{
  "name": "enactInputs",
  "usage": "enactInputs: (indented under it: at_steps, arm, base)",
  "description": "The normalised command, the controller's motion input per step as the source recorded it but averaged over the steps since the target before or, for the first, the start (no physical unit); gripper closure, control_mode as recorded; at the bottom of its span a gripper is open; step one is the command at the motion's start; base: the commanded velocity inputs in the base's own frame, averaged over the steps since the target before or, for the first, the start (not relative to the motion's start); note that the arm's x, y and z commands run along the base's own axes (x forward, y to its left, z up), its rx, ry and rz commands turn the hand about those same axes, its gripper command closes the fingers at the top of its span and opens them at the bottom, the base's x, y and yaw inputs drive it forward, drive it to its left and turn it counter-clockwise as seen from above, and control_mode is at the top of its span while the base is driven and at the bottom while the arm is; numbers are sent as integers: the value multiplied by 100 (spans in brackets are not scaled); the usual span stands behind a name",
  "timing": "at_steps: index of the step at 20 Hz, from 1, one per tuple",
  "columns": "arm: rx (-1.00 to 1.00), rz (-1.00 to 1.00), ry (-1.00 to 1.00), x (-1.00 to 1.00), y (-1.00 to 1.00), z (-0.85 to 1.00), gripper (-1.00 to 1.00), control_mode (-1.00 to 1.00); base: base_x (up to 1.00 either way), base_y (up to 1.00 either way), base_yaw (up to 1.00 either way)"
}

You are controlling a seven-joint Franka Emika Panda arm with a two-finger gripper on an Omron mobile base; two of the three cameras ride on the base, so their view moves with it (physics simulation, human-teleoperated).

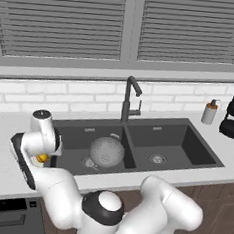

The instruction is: Put the colander in the sink, put the tangerine in the colander, and turn on the sink faucet and pour water over the colander.

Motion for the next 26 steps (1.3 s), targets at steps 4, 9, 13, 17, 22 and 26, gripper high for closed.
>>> enactInputs:
  at_steps: [4, 9, 13, 17, 22, 26]
  arm:
    - [-11, -55, 0, 0, -96, 26, 100, -100]
    - [-7, -51, 0, 0, -100, 25, 100, -100]
    - [0, -48, 4, 6, -100, 44, 100, -100]
    - [0, -45, 11, 15, -100, 28, 100, -100]
    - [-1, -41, 7, 13, -100, 1, 100, -100]
    - [0, -26, -1, 10, -87, -23, 100, -100]
  base:
    - [0, 0, 0]
    - [0, 0, 0]
    - [0, 0, 0]
    - [0, 0, 0]
    - [0, 0, 0]
    - [0, 0, 0]
